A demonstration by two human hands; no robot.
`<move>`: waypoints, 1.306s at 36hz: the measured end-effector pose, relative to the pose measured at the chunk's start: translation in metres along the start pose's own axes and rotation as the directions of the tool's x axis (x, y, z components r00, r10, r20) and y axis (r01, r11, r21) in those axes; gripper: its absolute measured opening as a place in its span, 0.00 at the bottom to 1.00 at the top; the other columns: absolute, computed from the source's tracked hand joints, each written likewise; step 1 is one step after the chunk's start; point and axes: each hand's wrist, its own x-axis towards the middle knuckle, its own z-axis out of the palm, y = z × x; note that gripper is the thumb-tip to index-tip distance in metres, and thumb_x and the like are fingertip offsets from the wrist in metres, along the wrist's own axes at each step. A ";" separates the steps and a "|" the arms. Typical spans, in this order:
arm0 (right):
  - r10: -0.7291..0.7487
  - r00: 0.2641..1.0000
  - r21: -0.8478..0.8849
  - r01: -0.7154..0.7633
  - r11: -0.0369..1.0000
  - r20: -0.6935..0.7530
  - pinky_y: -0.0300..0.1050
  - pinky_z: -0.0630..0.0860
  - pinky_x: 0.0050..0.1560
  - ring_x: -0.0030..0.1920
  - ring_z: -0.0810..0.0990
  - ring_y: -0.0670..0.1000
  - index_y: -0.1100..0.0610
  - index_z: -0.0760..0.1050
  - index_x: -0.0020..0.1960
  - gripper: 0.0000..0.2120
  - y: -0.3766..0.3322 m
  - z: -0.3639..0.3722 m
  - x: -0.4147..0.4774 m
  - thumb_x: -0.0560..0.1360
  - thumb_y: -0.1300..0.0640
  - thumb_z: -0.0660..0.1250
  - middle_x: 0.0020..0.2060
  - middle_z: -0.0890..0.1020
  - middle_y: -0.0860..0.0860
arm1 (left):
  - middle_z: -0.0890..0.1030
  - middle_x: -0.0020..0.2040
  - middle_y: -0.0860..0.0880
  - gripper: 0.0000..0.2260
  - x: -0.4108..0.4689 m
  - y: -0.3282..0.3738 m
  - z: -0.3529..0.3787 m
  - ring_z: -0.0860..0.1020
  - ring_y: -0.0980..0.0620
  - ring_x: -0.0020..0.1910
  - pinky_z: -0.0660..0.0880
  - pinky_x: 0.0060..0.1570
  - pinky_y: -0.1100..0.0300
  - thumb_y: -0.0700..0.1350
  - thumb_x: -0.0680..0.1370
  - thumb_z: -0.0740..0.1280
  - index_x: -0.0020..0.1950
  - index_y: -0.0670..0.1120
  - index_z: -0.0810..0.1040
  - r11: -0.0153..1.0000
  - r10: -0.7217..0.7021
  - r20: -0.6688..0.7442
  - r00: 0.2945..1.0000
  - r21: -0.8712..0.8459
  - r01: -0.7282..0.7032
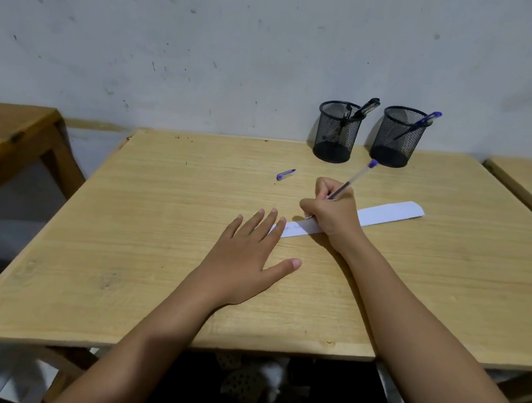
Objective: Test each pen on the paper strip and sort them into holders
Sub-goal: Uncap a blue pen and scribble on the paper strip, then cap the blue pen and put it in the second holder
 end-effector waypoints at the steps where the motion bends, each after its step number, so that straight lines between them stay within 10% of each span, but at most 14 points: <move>1: 0.011 0.998 0.034 -0.009 0.999 -0.061 0.42 0.64 0.30 0.27 0.63 0.49 0.58 0.61 0.27 0.16 0.000 -0.002 0.001 0.62 0.73 0.65 0.25 0.63 0.53 | 0.41 0.78 0.55 0.33 0.000 0.000 0.000 0.38 0.58 0.76 0.38 0.75 0.53 0.66 0.77 0.47 0.77 0.53 0.42 1.000 -0.001 -0.004 1.000 -0.010 0.000; 13: 0.168 0.964 0.422 -0.068 0.904 -0.205 0.33 0.76 0.41 0.38 0.79 0.42 0.60 0.78 0.48 0.07 -0.008 -0.013 0.001 0.70 0.61 0.71 0.40 0.81 0.51 | 0.45 0.78 0.56 0.34 0.000 -0.002 -0.004 0.41 0.60 0.76 0.40 0.75 0.56 0.67 0.76 0.52 0.77 0.54 0.47 0.994 0.002 -0.024 1.000 -0.108 -0.005; 23: 0.287 0.943 0.730 -0.076 0.680 -0.169 0.38 0.79 0.53 0.47 0.82 0.50 0.63 0.78 0.47 0.05 -0.016 -0.024 0.001 0.71 0.68 0.68 0.42 0.82 0.56 | 0.53 0.77 0.59 0.30 0.010 0.001 -0.044 0.51 0.64 0.74 0.52 0.68 0.66 0.63 0.77 0.54 0.76 0.51 0.56 0.868 -0.076 -0.066 0.995 -0.495 0.034; 28: 0.295 0.949 0.767 -0.105 0.633 -0.113 0.36 0.79 0.49 0.43 0.81 0.50 0.67 0.76 0.44 0.02 -0.024 -0.031 0.007 0.73 0.70 0.65 0.41 0.81 0.58 | 0.70 0.68 0.49 0.20 0.058 0.003 -0.072 0.69 0.52 0.64 0.64 0.58 0.61 0.55 0.79 0.59 0.69 0.48 0.67 0.920 -0.076 -0.072 0.995 -0.391 0.042; 33: 0.275 0.957 0.766 -0.105 0.634 -0.097 0.35 0.80 0.47 0.38 0.83 0.47 0.66 0.76 0.42 0.04 -0.029 -0.045 0.020 0.73 0.71 0.64 0.38 0.81 0.57 | 0.70 0.47 0.46 0.12 0.118 -0.011 -0.052 0.72 0.44 0.47 0.65 0.43 0.57 0.51 0.78 0.61 0.42 0.44 0.67 0.952 -0.166 -0.063 0.984 -0.269 0.144; 39: 0.260 0.962 0.751 -0.112 0.651 -0.082 0.33 0.80 0.42 0.36 0.84 0.45 0.67 0.76 0.43 0.03 -0.029 -0.057 0.034 0.73 0.71 0.64 0.40 0.81 0.58 | 0.71 0.53 0.46 0.13 0.145 -0.025 -0.032 0.71 0.46 0.55 0.70 0.54 0.56 0.48 0.78 0.64 0.56 0.41 0.76 0.956 -0.191 -0.169 0.967 -0.257 0.143; 47: 0.246 0.969 0.681 -0.155 0.715 -0.037 0.33 0.79 0.39 0.36 0.83 0.46 0.67 0.77 0.43 0.02 -0.025 -0.060 0.039 0.72 0.70 0.66 0.41 0.83 0.59 | 0.74 0.45 0.49 0.05 0.145 -0.022 -0.033 0.72 0.53 0.43 0.67 0.41 0.64 0.43 0.76 0.67 0.48 0.43 0.79 0.896 -0.170 -0.213 0.962 -0.441 0.060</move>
